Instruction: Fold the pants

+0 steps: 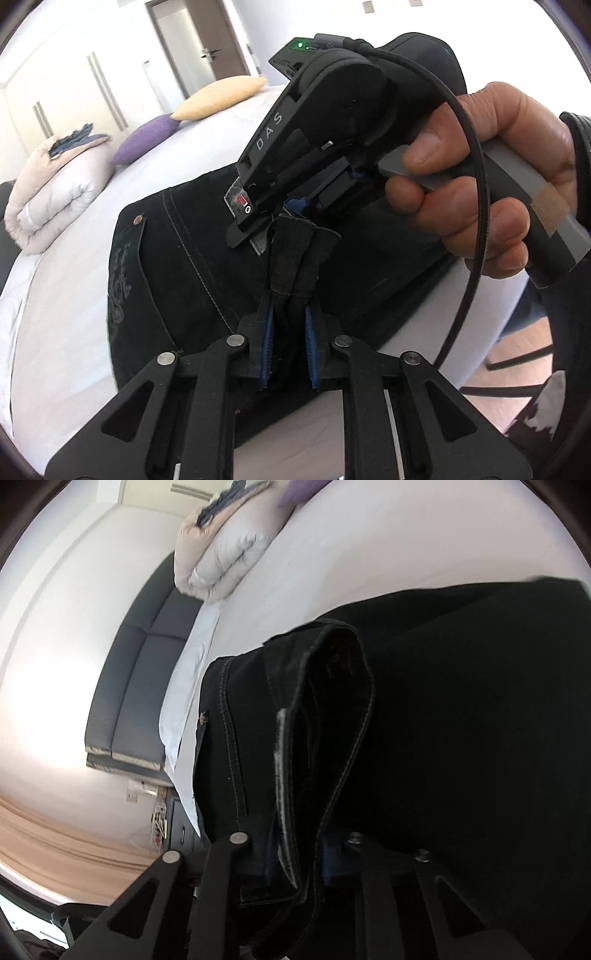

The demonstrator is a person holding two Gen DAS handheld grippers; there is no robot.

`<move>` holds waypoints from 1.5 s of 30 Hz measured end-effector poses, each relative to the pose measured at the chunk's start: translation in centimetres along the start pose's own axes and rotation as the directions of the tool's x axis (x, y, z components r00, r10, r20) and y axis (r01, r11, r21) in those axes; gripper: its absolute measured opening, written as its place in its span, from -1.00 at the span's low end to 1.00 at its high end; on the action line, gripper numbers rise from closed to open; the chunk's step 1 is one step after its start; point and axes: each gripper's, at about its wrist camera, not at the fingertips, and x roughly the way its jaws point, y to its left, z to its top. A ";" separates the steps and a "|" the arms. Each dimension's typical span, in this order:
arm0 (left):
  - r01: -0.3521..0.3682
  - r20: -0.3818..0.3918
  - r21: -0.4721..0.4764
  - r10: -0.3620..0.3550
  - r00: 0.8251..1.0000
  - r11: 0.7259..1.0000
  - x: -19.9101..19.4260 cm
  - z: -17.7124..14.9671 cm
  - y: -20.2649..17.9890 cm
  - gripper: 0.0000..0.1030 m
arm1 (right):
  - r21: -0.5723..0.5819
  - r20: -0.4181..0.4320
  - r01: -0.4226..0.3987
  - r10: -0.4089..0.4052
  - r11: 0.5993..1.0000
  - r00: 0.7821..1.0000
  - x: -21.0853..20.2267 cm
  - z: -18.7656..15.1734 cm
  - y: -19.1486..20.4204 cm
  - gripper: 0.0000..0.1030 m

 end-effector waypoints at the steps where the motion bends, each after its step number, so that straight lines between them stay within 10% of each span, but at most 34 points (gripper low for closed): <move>1: 0.011 0.003 0.009 -0.011 1.000 1.000 0.2 0.3 -0.5 -0.74 | -0.001 0.017 0.012 -0.012 1.000 1.000 -0.8 -0.4 -0.3 -0.67; 12: 0.131 0.043 0.108 -0.136 0.990 0.986 2.4 5.0 -5.3 -0.74 | 0.028 0.139 0.077 -0.080 0.997 0.987 -8.1 -1.7 -2.7 -0.69; 28: 0.165 0.010 0.080 -0.167 0.986 0.983 3.7 7.0 -1.8 -0.72 | 0.135 0.163 -0.001 -0.021 0.991 0.986 -8.6 -2.5 -5.9 -0.64; 36: 0.352 0.090 -0.175 -0.342 0.936 0.919 0.5 5.8 5.1 -0.70 | 0.200 0.287 0.059 -0.116 0.978 0.951 -13.0 -4.0 -5.8 -0.17; 39: 0.376 0.138 -0.290 -0.350 0.926 0.880 0.3 5.6 10.1 -0.70 | 0.172 0.320 0.046 -0.100 0.984 0.942 -14.3 -4.7 -4.3 -0.67; 45: 0.329 0.094 -0.485 -0.326 0.941 0.810 6.5 6.4 20.3 -0.70 | 0.084 0.252 0.032 -0.053 0.996 0.966 -11.2 -3.5 -1.2 -0.73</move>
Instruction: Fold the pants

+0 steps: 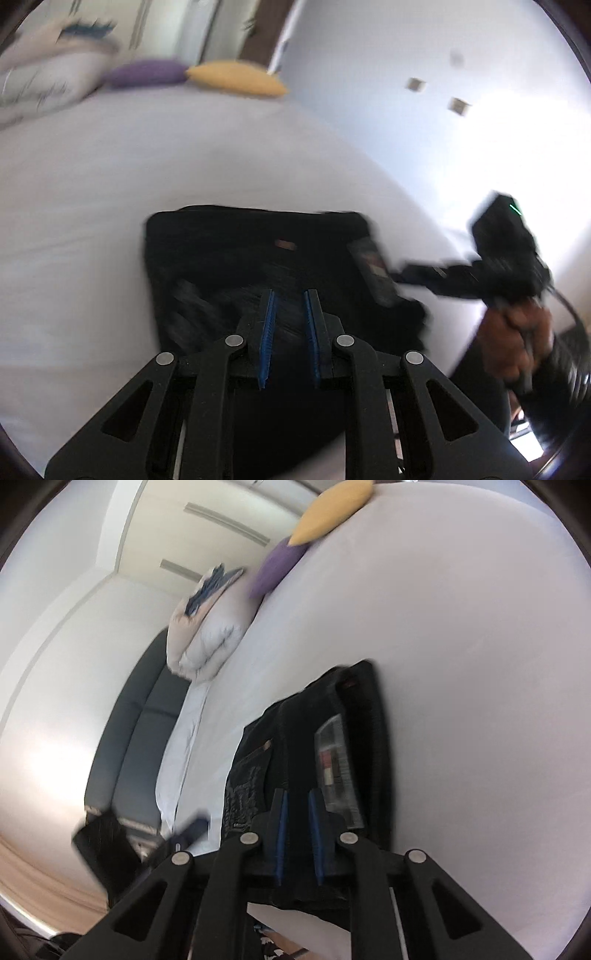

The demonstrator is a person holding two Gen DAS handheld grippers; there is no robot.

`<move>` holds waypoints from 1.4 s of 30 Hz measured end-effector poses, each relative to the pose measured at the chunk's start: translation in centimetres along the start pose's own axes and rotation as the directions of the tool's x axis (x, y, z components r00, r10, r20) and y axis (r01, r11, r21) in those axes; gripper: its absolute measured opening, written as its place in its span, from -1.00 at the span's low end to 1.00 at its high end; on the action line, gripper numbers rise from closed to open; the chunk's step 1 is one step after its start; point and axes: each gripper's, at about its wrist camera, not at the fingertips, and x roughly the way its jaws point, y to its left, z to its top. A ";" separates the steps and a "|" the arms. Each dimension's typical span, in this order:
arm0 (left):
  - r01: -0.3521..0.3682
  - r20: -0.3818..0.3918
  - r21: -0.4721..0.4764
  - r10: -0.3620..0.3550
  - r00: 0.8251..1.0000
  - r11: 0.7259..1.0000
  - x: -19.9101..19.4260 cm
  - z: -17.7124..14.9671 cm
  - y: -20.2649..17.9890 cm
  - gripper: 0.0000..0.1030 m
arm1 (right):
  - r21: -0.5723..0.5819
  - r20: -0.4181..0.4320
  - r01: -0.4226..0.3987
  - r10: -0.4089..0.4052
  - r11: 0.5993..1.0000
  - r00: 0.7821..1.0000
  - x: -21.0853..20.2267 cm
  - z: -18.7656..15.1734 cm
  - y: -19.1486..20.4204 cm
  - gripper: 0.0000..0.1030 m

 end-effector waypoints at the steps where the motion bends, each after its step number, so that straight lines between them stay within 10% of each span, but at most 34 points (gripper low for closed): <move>1: -0.007 -0.008 -0.038 0.007 1.000 0.999 0.9 0.9 1.6 -0.70 | 0.011 -0.014 0.004 -0.004 1.000 1.000 0.9 0.2 -0.2 -0.73; 14: -0.057 -0.073 0.013 0.058 0.996 0.998 2.4 -3.6 2.5 -0.71 | 0.032 -0.025 0.045 -0.044 0.998 0.999 1.1 -3.4 -2.6 -1.00; 16: -0.083 -0.052 0.049 0.085 0.995 0.995 0.9 -4.5 2.0 -0.71 | 0.016 -0.002 0.045 -0.045 0.999 0.999 -0.3 -4.2 -2.2 -0.86; 21: -0.074 -0.003 0.024 0.074 0.997 0.997 -2.5 -6.6 1.9 -0.70 | -0.026 0.109 0.048 -0.045 0.999 0.993 -4.9 -5.3 -0.9 0.36; 24: -0.089 0.023 -0.042 0.090 0.996 0.995 -3.7 -5.7 3.7 -0.65 | -0.020 0.142 0.066 -0.063 0.998 0.988 -6.2 -4.1 -1.2 0.49; 28: -0.065 0.058 -0.167 0.076 0.995 0.984 -4.0 -3.9 7.4 0.76 | 0.040 0.067 0.109 -0.112 0.993 0.991 -4.2 -2.0 -2.7 0.49; 39: 0.039 -0.120 -0.312 -0.080 0.990 0.949 3.0 -1.1 10.8 0.77 | 0.055 -0.061 0.107 -0.104 0.993 0.993 1.4 1.4 -4.4 0.47; 42: 0.032 -0.158 -0.306 -0.084 0.984 0.951 3.8 -0.2 10.9 0.30 | 0.065 -0.076 0.108 -0.103 0.992 0.992 2.5 2.2 -4.5 0.23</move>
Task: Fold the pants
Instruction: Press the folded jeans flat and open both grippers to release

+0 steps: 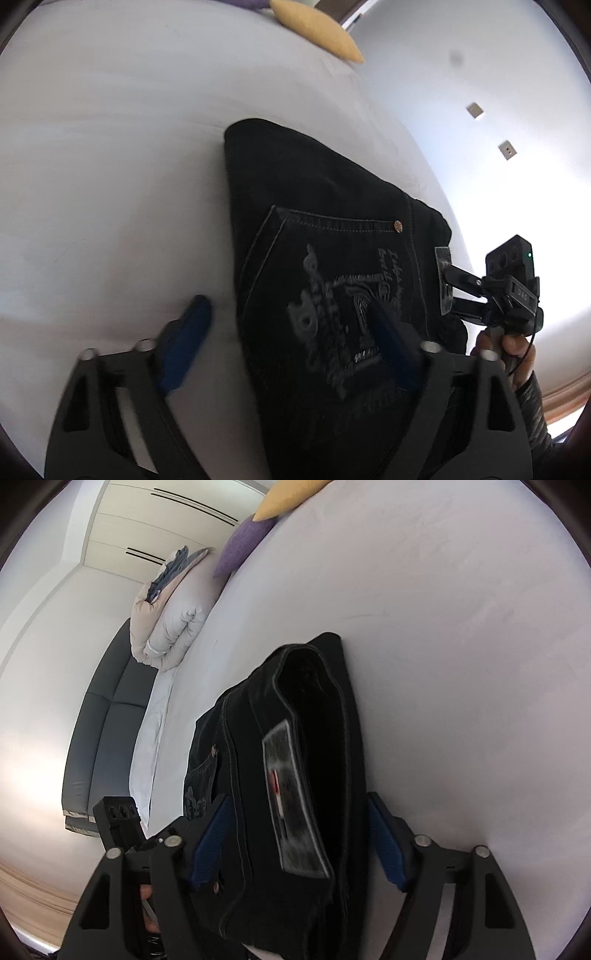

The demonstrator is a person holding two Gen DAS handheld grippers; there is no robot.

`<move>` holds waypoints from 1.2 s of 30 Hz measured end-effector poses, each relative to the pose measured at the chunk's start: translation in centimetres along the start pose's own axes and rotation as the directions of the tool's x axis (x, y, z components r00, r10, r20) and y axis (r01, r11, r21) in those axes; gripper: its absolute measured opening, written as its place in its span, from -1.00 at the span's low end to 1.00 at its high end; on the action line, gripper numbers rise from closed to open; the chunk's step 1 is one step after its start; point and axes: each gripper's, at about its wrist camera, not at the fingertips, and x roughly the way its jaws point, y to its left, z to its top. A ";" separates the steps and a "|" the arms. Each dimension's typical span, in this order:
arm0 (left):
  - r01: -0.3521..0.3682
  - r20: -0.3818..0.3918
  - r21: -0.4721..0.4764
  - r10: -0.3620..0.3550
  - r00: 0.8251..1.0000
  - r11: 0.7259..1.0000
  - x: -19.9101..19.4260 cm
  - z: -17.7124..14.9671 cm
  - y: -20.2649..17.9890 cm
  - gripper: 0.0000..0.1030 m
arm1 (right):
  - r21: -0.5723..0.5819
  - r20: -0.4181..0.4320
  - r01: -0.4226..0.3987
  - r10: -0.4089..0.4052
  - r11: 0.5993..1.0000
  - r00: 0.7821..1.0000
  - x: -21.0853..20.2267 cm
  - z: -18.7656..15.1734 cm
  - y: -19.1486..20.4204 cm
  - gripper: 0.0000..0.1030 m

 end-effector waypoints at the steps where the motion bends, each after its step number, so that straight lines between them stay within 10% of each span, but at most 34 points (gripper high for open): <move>1: 0.000 -0.008 -0.003 0.000 1.000 1.000 0.5 0.3 -0.1 -0.12 | 0.003 -0.006 0.006 -0.006 1.000 1.000 0.3 0.2 0.0 0.10; 3: 0.012 -0.026 -0.024 -0.013 1.000 1.000 0.8 0.7 0.1 -0.19 | 0.008 -0.018 0.023 -0.023 1.000 1.000 0.9 0.3 0.0 -0.27; 11: -0.022 0.018 0.049 0.021 1.000 0.999 -1.0 1.6 -2.4 -0.53 | -0.121 0.066 0.111 -0.104 0.986 0.992 -0.1 -0.4 3.0 -0.58; 21: -0.053 0.106 0.168 0.035 0.994 0.984 -2.3 7.3 -5.3 -0.54 | -0.220 0.148 0.115 -0.084 0.969 0.985 -2.6 4.6 6.0 -0.61; 36: -0.069 0.065 0.135 0.061 0.996 0.988 7.1 13.9 -0.5 -0.43 | -0.161 0.095 0.124 -0.110 0.979 0.989 2.8 13.6 0.9 -0.53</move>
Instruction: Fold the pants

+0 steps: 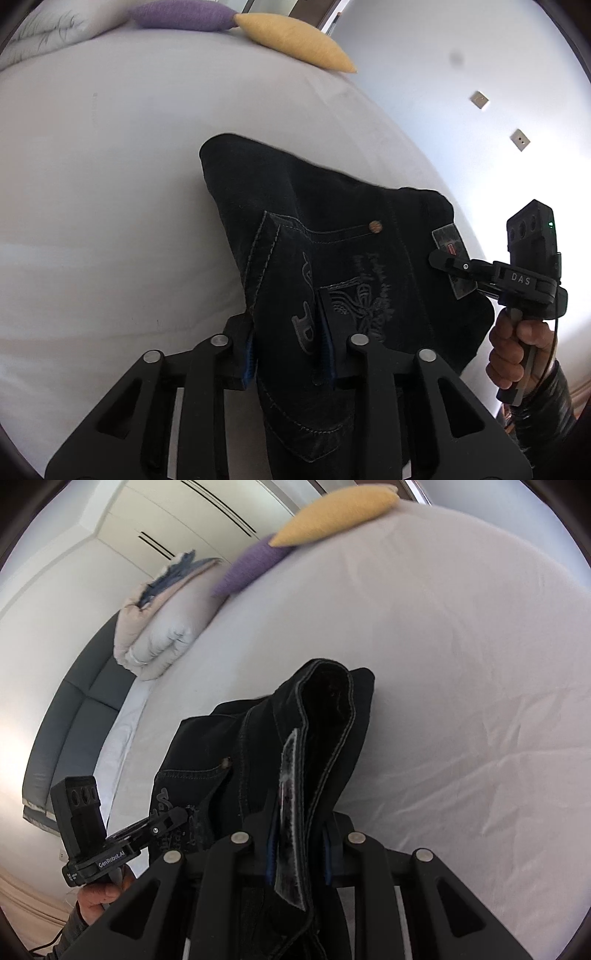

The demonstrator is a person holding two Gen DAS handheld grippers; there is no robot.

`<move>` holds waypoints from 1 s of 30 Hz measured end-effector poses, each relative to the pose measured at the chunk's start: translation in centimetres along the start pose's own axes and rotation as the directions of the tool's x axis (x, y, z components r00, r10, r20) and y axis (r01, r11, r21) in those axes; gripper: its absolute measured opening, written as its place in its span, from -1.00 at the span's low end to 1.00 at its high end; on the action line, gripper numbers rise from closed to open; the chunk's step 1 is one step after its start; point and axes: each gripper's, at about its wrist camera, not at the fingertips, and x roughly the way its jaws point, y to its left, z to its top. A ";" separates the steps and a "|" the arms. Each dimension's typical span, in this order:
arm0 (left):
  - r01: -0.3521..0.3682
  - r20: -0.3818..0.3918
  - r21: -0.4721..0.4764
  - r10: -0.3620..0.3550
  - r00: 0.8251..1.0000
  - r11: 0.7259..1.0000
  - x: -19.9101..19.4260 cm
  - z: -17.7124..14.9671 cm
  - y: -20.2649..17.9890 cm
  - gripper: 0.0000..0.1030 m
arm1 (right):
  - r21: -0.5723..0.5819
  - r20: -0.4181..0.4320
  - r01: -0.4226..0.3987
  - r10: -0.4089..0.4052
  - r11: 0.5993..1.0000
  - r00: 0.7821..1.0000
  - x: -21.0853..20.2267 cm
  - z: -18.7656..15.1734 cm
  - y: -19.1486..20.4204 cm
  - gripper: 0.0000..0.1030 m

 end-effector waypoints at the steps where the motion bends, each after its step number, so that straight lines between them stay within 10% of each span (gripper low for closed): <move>1: 0.001 0.001 -0.006 -0.001 1.000 1.000 0.4 0.1 0.2 -0.33 | 0.009 -0.003 -0.012 0.012 1.000 1.000 0.2 -0.1 -0.6 -0.48; 12: 0.000 0.039 -0.017 0.000 0.999 1.000 0.6 -0.8 -0.4 -0.16 | 0.055 0.032 -0.078 0.076 0.995 0.997 -0.2 -1.2 -2.5 -0.24; 18: -0.129 0.138 0.042 0.122 0.983 0.991 -4.4 -2.7 -1.9 0.05 | 0.072 0.106 0.009 -0.017 0.997 0.994 -4.1 -3.8 -1.6 0.03; 21: -0.292 0.276 0.132 0.248 0.929 0.947 -8.1 -4.6 -5.0 0.48 | 0.042 0.174 0.085 -0.091 0.996 0.981 -7.0 -6.1 0.2 0.20; 25: -0.478 0.504 0.196 0.331 0.798 0.856 -13.8 -8.4 -10.6 1.00 | -0.025 0.288 0.200 -0.185 0.979 0.940 -11.5 -9.5 3.8 0.46; 30: -0.569 0.690 0.151 0.326 0.646 0.808 -21.2 -12.6 -15.6 1.00 | -0.071 0.483 0.349 -0.274 0.934 0.832 -17.7 -13.7 9.1 0.93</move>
